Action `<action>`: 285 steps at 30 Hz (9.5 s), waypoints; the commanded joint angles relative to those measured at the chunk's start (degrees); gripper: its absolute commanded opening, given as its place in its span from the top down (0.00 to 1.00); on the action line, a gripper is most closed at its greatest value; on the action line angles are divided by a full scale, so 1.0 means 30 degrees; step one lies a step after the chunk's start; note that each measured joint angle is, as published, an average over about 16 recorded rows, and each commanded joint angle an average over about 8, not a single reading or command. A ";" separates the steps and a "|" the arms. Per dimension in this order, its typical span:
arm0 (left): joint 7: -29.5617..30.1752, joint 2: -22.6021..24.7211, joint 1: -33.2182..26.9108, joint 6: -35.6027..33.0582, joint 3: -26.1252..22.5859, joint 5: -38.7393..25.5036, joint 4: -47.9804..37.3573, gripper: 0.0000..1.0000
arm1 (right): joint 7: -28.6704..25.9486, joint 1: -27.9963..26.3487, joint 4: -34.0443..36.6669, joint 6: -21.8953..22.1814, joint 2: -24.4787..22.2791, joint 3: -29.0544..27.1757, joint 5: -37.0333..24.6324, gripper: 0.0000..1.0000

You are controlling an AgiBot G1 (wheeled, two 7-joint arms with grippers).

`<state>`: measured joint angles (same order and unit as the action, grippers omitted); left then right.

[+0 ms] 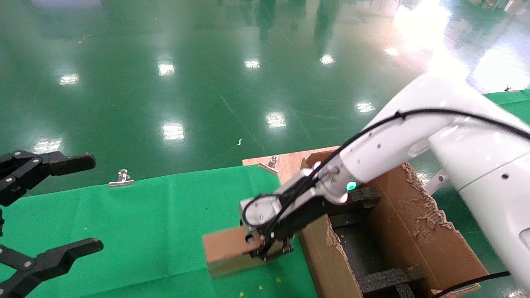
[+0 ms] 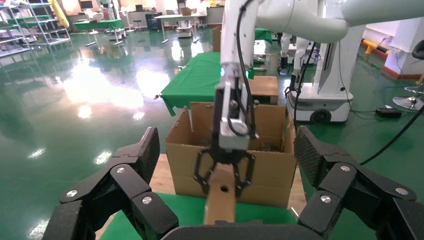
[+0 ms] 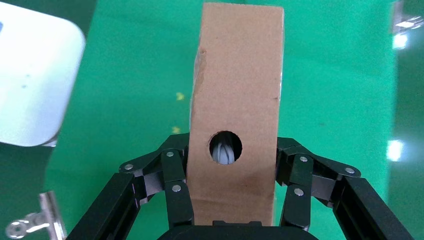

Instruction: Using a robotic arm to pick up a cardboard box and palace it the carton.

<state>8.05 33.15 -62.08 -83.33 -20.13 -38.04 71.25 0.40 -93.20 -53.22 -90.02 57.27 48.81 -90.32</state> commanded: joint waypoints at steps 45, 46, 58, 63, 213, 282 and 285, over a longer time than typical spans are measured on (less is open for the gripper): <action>-0.0002 -0.0001 -0.0001 0.0001 -0.0003 0.0002 0.0000 0.00 | 0.3786 -1.3513 0.6492 -0.0494 -0.5575 1.1981 0.5909 1.00; -0.0002 -0.0001 -0.0001 0.0001 -0.0004 0.0002 0.0000 0.00 | 0.3699 -1.3698 0.6439 -0.0501 -0.5869 1.2293 0.5899 1.00; -0.0003 -0.0003 0.0001 0.0006 -0.0002 0.0003 -0.0003 0.00 | 0.1948 -1.4759 0.5278 -0.0400 -0.8682 1.5207 0.6923 1.00; -0.0003 -0.0004 0.0002 0.0008 -0.0002 0.0003 -0.0005 0.00 | 0.1775 -1.4763 0.5252 -0.0239 -0.8806 1.5363 0.7053 1.00; -0.0011 -0.0011 0.0007 0.0026 -0.0009 0.0021 -0.0020 0.00 | -1.3331 0.1421 0.5411 1.7869 -0.8246 1.8038 1.2439 0.00; -0.0014 -0.0016 0.0012 0.0032 -0.0010 0.0031 -0.0028 0.00 | -0.4830 0.1341 -0.5118 0.9415 -0.9932 0.4097 1.5700 0.00; -0.0014 -0.0016 0.0012 0.0033 -0.0010 0.0031 -0.0028 0.00 | -0.4740 0.2088 -0.5253 0.8768 -0.9728 0.2878 1.5737 0.00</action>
<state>8.01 33.10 -62.04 -83.23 -20.16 -37.95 71.17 -13.81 -86.92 -68.98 -63.73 28.09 57.42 -43.11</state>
